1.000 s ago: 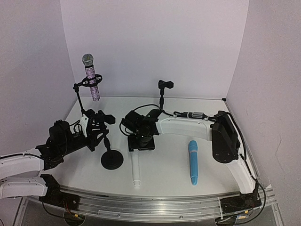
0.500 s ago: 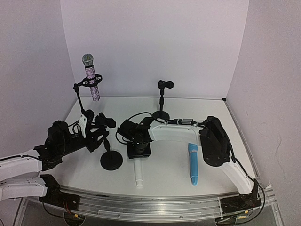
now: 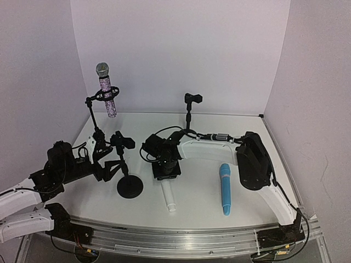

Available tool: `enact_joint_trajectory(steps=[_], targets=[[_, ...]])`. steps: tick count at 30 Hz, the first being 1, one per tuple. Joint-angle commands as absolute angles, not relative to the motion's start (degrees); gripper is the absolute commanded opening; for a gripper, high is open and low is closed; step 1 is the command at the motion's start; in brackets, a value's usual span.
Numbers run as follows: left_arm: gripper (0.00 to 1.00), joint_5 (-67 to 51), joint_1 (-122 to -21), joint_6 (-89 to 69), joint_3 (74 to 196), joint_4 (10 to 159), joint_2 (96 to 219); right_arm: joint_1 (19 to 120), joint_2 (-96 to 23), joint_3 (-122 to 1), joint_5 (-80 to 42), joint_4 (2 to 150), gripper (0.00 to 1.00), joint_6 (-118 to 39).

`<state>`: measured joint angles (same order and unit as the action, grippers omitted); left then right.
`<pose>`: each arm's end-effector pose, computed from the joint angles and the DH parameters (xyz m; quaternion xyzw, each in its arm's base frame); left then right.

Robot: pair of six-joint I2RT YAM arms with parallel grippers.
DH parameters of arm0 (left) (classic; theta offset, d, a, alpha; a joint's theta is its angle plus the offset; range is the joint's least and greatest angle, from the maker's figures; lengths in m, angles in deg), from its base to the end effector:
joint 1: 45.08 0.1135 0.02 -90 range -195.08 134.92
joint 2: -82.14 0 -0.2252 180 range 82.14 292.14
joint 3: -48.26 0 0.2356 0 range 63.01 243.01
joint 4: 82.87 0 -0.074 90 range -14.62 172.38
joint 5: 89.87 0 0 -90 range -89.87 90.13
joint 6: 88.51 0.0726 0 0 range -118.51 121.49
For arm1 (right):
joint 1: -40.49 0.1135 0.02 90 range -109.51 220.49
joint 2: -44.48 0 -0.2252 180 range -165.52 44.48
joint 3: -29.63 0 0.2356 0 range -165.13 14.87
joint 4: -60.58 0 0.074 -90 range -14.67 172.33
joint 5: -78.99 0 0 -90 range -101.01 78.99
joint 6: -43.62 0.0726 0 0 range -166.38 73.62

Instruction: Attach the microphones to the stand

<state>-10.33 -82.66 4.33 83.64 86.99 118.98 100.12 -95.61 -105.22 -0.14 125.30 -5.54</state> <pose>0.1645 -0.1432 0.2133 0.3207 0.7043 -0.2553 0.5796 0.2530 0.4047 0.1000 -0.1438 0.9699 0.0735 0.1825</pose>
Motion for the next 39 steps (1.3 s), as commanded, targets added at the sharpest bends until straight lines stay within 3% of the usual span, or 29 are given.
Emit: enact_joint_trajectory(steps=[1,4,15,22,27,34,39], targets=[[0.89,-18.7,-82.7,11.5,91.4,73.5,113.8,98.8,-83.5,-108.0,2.9,125.7,0.0,-17.4],[0.99,-23.9,-82.6,15.5,96.6,64.6,113.1,98.4,-77.5,-107.8,4.1,124.7,0.0,-22.9],[1.0,-32.1,-82.6,35.1,121.4,36.8,124.9,97.8,-61.6,-97.8,-0.8,115.6,0.0,-38.6],[1.0,-35.7,-81.6,40.9,135.5,29.4,136.8,96.7,-57.3,-92.6,-4.1,111.3,0.0,-41.3],[1.0,-43.1,-73.9,42.0,147.2,23.1,148.5,96.5,-54.2,-88.1,-4.9,108.7,0.0,-41.9],[1.0,-50.0,-58.2,63.3,160.5,1.1,161.0,96.3,-47.1,-77.8,-4.6,102.6,0.0,-40.6],[1.0,-52.1,-57.0,69.0,161.9,0.4,162.6,96.3,-43.4,-72.0,-3.7,99.6,0.0,-38.7]])
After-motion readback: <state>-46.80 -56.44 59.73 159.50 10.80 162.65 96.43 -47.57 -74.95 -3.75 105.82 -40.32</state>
